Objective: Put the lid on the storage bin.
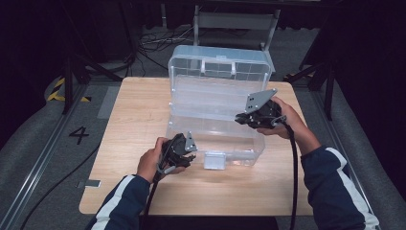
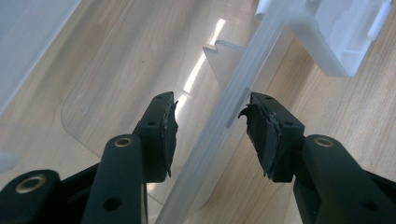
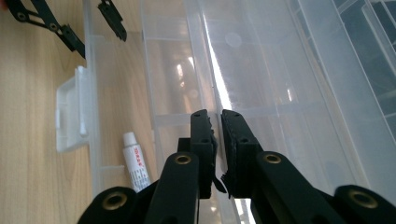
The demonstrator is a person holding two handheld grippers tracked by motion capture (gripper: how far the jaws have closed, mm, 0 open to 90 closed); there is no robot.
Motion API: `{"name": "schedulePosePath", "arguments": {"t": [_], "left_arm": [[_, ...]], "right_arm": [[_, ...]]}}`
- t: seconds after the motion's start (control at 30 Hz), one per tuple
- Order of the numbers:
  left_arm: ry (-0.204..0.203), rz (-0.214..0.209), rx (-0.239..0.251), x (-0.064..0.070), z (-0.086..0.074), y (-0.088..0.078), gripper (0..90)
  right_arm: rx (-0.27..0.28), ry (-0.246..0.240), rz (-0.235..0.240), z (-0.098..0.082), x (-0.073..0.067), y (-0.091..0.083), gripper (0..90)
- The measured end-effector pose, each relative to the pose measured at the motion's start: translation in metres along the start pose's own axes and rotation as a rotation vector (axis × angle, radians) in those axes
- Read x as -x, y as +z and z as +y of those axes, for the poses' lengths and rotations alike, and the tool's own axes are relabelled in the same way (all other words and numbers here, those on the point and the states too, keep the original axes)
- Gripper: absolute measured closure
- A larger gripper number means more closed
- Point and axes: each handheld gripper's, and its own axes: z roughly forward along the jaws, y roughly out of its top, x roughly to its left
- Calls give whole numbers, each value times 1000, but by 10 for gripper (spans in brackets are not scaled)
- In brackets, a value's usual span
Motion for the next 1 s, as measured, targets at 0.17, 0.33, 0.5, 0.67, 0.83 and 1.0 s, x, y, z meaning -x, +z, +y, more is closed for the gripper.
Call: {"name": "schedulePosePath", "arguments": {"t": [0.17,0.33,0.5,0.67,0.83,1.0], "left_arm": [[2,9,2,1,-1,0,521],[5,13,4,2,-1,0,517],[-16,11,28,2,-1,1,505],[-33,-4,45,0,-2,0,509],[-55,-26,74,-1,-3,-1,520],[-64,-34,131,-2,-3,-15,629]], "right_arm": [[52,31,-10,-7,-3,1,826],[129,82,-17,-16,-7,3,807],[203,122,-15,-25,-11,5,801],[234,138,-18,-29,-13,6,800],[256,148,-27,-33,-15,6,797],[267,141,-31,-36,-16,6,797]]}}
